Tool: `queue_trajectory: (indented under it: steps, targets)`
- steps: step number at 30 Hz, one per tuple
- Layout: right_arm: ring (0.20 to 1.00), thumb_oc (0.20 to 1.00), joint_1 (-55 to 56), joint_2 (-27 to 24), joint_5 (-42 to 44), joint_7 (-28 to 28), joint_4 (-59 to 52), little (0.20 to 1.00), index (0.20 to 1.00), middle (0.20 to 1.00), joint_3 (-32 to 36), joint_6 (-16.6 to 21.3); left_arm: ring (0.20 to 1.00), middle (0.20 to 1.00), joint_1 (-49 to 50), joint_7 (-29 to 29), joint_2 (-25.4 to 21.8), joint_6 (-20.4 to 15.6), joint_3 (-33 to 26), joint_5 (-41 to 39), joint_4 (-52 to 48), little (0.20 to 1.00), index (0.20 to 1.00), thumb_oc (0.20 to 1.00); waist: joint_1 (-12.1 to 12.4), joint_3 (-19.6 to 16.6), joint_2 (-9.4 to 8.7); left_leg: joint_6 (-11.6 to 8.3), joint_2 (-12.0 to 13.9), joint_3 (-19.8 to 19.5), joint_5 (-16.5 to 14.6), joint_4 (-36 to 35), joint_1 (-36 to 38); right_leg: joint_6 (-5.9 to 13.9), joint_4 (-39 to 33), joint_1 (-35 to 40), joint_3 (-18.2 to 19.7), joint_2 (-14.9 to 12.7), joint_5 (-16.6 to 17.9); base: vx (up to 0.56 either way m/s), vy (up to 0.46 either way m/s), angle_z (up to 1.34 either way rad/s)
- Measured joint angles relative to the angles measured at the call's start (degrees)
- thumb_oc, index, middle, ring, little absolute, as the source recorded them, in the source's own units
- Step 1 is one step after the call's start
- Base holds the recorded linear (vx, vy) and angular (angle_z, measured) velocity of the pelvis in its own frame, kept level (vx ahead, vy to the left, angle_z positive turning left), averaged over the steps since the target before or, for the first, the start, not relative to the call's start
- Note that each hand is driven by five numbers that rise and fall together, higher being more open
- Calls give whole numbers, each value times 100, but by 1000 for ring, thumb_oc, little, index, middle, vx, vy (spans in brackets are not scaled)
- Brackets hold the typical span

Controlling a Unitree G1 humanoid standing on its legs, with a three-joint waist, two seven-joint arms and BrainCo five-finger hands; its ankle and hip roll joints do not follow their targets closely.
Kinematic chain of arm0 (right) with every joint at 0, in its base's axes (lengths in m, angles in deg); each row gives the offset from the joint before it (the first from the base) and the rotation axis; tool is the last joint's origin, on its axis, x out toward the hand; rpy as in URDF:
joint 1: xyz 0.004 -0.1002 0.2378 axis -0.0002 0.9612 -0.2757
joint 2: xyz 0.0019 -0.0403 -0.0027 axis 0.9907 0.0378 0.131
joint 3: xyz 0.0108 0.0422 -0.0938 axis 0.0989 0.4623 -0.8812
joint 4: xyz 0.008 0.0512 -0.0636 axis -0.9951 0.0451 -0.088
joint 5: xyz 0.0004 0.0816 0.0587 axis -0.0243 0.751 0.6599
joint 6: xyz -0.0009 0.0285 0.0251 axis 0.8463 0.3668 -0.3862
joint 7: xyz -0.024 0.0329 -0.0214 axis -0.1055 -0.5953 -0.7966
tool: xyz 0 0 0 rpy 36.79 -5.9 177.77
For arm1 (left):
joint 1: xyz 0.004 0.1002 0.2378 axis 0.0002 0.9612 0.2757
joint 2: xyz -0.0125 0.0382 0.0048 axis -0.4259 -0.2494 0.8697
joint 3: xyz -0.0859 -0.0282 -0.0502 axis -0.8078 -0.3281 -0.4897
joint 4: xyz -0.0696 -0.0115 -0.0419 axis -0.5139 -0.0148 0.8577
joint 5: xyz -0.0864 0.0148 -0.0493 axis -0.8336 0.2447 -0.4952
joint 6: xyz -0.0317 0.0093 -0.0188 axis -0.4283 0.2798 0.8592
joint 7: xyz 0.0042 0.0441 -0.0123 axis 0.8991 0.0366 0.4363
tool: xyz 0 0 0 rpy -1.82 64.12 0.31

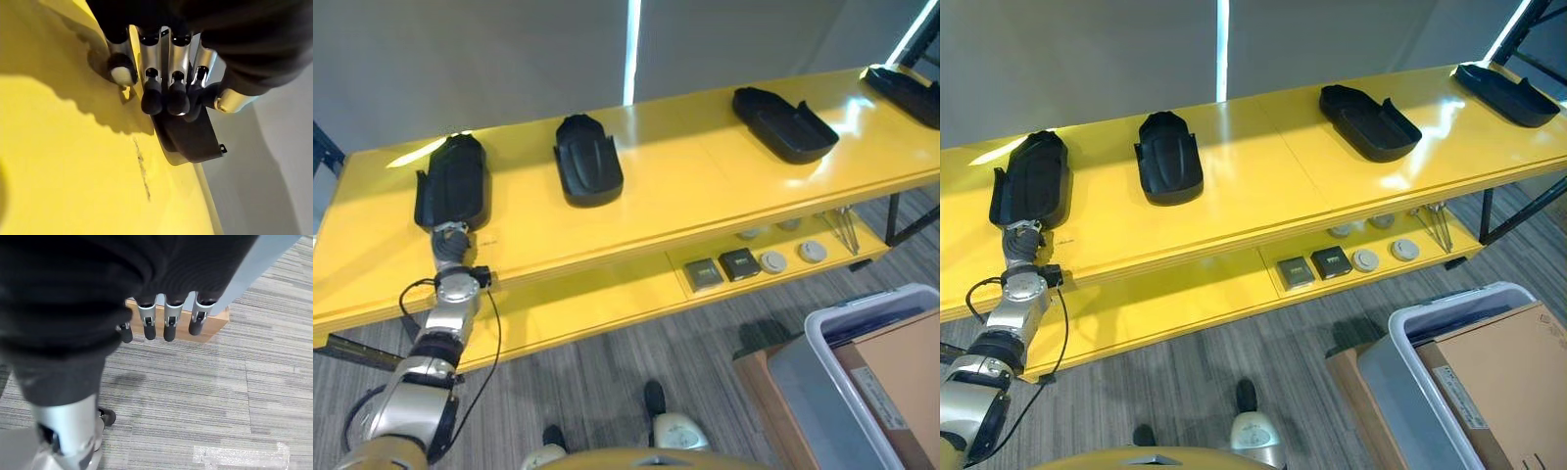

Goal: Move parts from the plastic box to the shelf.

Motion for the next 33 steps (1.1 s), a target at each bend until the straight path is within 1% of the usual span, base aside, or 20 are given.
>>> queue_trajectory:
  steps: [3,8,9,10,11,13,15,19,20,21,22,23,24,26,27,28,29,30,31,33]
  targets:
    - [1000,1000,-12,-1,0,0,-3,1000,1000,1000,0,-1,200,200,-91,8,-40,-22,-30,-109,131,200,200,200,1,6,5,5,0,29,2,0,-20,-3,1,-41,24,5,4,5,0,-5]
    - [1000,1000,-20,-1,0,0,-9,1000,1000,1000,-1,-4,200,200,-94,-36,-64,-197,-34,-214,98,200,200,200,3,47,-10,24,0,37,11,1,-14,1,1,-39,27,7,11,1,-1,-1]
    - [1000,1000,-29,0,0,0,-10,1000,1000,1000,0,-2,260,260,-90,-69,-59,-229,-25,-218,12,260,260,260,13,74,-17,24,-1,37,11,1,-13,1,1,-38,27,6,11,0,0,0]
    - [1000,1000,-39,0,0,0,-10,1000,1000,1000,0,-2,561,561,-85,-124,-58,-264,-6,-261,-124,561,561,561,32,107,-20,25,-1,36,12,1,-17,1,1,-37,26,6,13,0,0,0]
    - [1000,1000,-49,-1,0,0,-10,1000,1000,1000,1,-3,1000,1000,-60,-204,-59,-297,14,-321,-276,1000,1000,1000,51,128,-22,26,-2,29,13,0,-18,1,1,-35,20,4,13,0,0,0]
    - [1000,1000,-62,-1,-1,0,-44,1000,1000,1000,13,-7,1000,1000,205,-398,-57,-324,93,-318,-934,1000,1000,1000,86,152,-12,27,0,25,11,0,-15,0,1,-30,15,4,11,0,0,0]
    - [1000,1000,-68,4,-3,0,-54,1000,1000,1000,46,-5,1000,1000,634,-684,-51,-366,269,-319,-1998,1000,1000,1000,138,199,10,22,0,-15,5,0,1,4,1,10,-21,3,11,16,-9,7]
    - [1000,1000,-57,15,-8,4,-87,1000,1000,1000,113,-23,1000,1000,1269,-1123,-46,-384,264,-437,-3175,1000,1000,1000,214,215,37,29,24,-83,-31,-1,82,11,-1,184,-121,7,-48,2,-7,13]
    - [1000,1000,-45,18,-9,9,-217,1000,1000,1000,170,-28,1000,1000,1611,-1409,-30,-378,232,-588,-3824,1000,1000,1000,388,218,99,25,14,-146,-44,0,112,-5,-1,244,-145,-6,-93,-34,-16,15]
    - [1000,1000,-72,27,-13,9,-227,1000,1000,1000,201,-19,1000,1000,1810,-1507,1,-328,179,-686,-4119,1000,1000,1000,497,199,142,25,12,-186,-44,-1,111,-2,-2,270,-191,-14,-103,-52,-21,27]
    - [1000,1000,-97,56,-72,15,-267,1000,1000,1000,294,-39,1000,1000,2272,-1708,109,-244,8,-871,-4673,1000,1000,1000,544,187,181,29,17,-246,-48,-2,131,0,-4,349,-293,-26,-103,-114,-52,29]
    - [1000,1000,-35,80,-174,17,-222,1000,1000,1000,363,-105,1000,1000,2934,-2039,243,-250,-22,-1134,-5374,1000,1000,1000,691,144,247,21,19,-321,-71,-2,193,7,-5,441,-328,-18,-112,-97,-47,35]
    - [1000,1000,-7,89,-180,20,-245,1000,1000,1000,396,-128,1000,1000,3140,-2230,317,-177,-10,-1444,-5471,1000,1000,1000,818,104,307,19,18,-379,-74,-2,195,11,-5,494,-408,-26,-122,-85,-42,35]
    - [1000,1000,57,106,-179,22,-195,1000,1000,1000,404,-217,1000,1000,3388,-2650,565,226,6,-2495,-5185,1000,1000,1000,933,-23,381,16,-1,-498,-78,0,199,35,-4,567,-519,-32,-175,-50,-21,34]
    - [1000,1000,58,123,-180,23,-198,1000,1000,1000,403,-249,1000,1000,3427,-2727,577,473,72,-2826,-4859,1000,1000,1000,1011,-89,423,19,-5,-513,-80,0,198,38,-4,567,-563,-42,-202,-75,-35,18]
    - [1000,1000,-133,176,-173,23,-218,1000,1000,1000,399,-272,1000,1000,3650,-2841,585,897,103,-3380,-4258,1000,1000,1000,1108,-214,435,27,6,-534,-73,-1,152,63,-4,560,-587,-62,-222,-66,-44,11]
    - [1000,1000,-160,193,-173,22,-222,1000,1000,1000,399,-260,1000,1000,3732,-2850,591,1019,146,-3548,-4101,1000,1000,1000,1096,-241,394,26,6,-540,-68,-1,133,64,-4,555,-601,-62,-230,-45,-33,10]
    - [1000,1000,-171,204,-173,23,-219,1000,1000,1000,399,-263,1000,1000,3780,-2862,587,1093,215,-3699,-3973,1000,1000,1000,1119,-298,418,29,5,-566,-56,-1,116,59,-4,559,-635,-67,-233,-38,-32,18]
    - [1000,1000,-199,204,-168,18,-212,1000,1000,1000,384,-305,1000,1000,3855,-2956,624,1081,240,-3765,-3765,1000,1000,1000,1151,-329,365,30,6,-628,-45,-2,88,63,-4,561,-698,-75,-237,-45,-30,24]
    - [1000,1000,-220,205,-162,19,-192,1000,1000,1000,329,-455,1000,1000,3961,-3112,717,1050,244,-3827,-3043,1000,1000,1000,1173,-432,329,33,8,-674,-34,-2,85,44,-4,592,-743,-76,-258,-48,-32,15]
